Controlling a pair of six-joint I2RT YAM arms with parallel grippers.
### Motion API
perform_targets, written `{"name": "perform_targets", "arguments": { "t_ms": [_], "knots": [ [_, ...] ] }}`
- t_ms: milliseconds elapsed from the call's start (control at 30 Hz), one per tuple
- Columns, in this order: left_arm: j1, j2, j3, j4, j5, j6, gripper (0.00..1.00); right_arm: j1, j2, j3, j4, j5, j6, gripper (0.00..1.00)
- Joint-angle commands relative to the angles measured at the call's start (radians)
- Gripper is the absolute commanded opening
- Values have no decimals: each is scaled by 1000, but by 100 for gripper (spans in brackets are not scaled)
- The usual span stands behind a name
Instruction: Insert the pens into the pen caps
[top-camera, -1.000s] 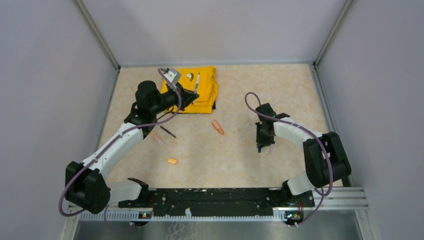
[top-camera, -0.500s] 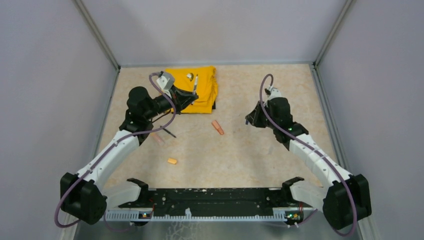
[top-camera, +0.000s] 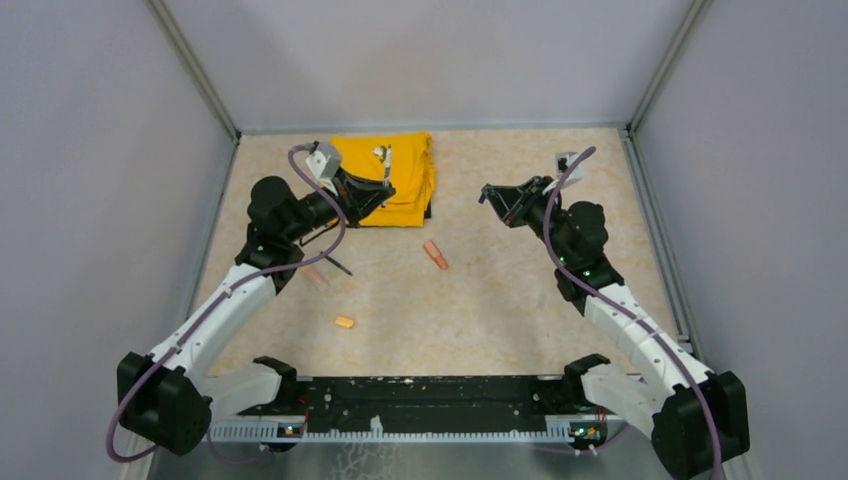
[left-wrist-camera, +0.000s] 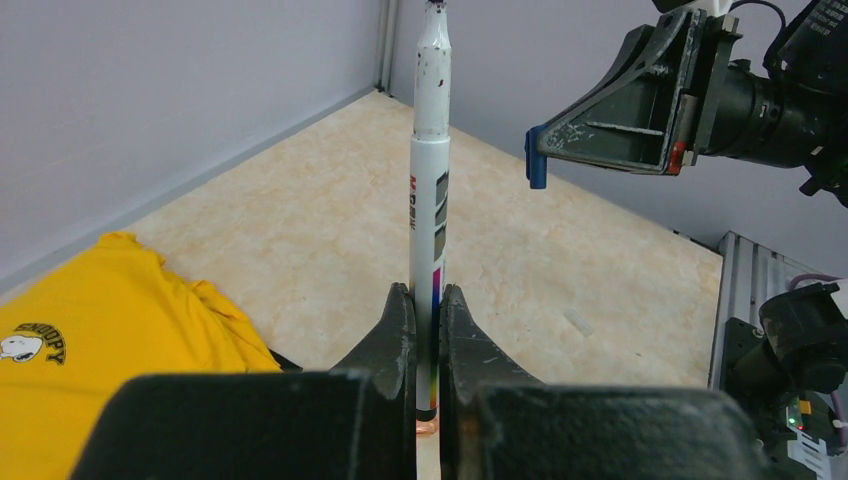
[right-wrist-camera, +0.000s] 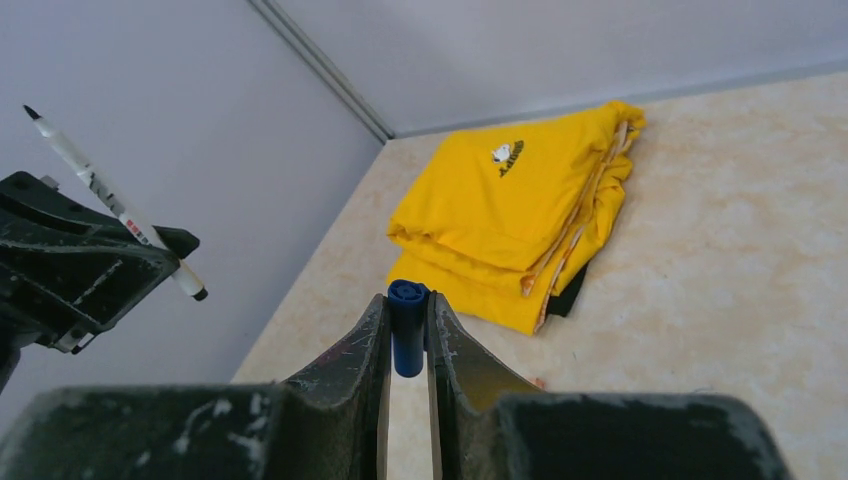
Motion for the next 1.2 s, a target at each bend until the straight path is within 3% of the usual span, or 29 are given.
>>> {"name": "perform_targets", "arguments": {
  "t_ms": [0, 400, 867, 1167],
  "knots": [
    [6, -15, 6, 23, 20, 17, 0, 7, 17, 43, 150, -46, 24, 0],
    [-5, 15, 4, 38, 90, 10, 0, 7, -1, 40, 250, -68, 33, 0],
    [-180, 126, 165, -82, -51, 65, 0, 6, -44, 63, 380, -119, -32, 0],
    [-242, 238, 251, -35, 12, 104, 0, 5, -113, 89, 366, -53, -82, 0]
  ]
}}
